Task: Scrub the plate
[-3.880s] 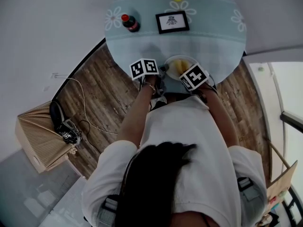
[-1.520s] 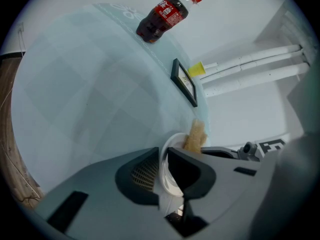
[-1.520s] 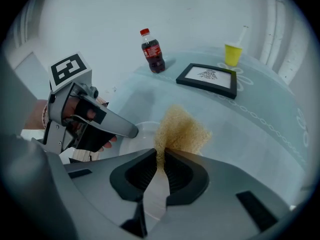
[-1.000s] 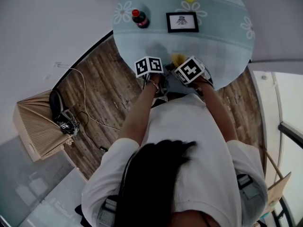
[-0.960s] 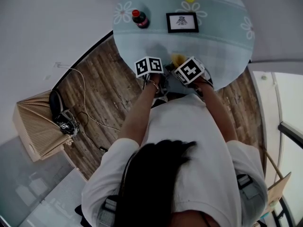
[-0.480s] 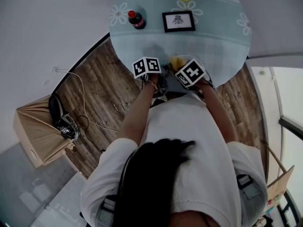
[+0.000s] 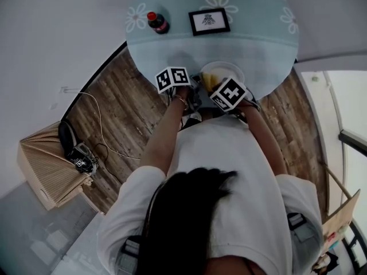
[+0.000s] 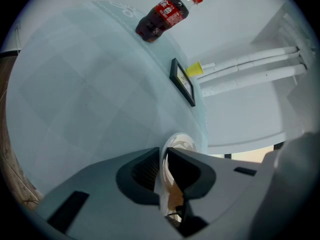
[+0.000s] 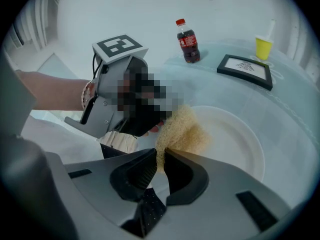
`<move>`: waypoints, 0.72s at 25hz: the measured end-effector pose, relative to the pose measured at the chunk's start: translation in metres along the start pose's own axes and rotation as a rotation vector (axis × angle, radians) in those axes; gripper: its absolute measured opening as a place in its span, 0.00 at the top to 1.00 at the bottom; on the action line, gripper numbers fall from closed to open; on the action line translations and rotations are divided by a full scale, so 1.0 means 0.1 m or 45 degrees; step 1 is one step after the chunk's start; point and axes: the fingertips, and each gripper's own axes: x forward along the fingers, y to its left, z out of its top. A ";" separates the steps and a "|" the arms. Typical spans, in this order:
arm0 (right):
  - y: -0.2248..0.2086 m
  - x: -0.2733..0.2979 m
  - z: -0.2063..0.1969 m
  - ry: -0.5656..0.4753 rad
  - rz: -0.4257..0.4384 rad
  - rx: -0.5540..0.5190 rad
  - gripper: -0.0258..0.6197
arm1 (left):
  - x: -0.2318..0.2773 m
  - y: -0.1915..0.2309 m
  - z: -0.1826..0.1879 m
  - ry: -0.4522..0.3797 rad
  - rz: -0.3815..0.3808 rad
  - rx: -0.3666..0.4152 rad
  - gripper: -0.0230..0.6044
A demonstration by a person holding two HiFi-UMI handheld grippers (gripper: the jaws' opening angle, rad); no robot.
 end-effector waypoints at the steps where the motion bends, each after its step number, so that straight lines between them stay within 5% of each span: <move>1: 0.01 0.00 -0.04 0.006 -0.004 -0.001 0.87 | 0.00 0.00 0.00 0.000 -0.001 0.000 0.87; 7: 0.03 -0.06 -0.33 0.069 -0.039 0.015 0.87 | -0.01 0.00 -0.01 0.002 0.001 -0.001 0.87; 18: -0.30 -0.36 -0.71 -0.049 -0.136 0.285 0.87 | -0.01 0.00 -0.01 0.001 0.005 0.013 0.87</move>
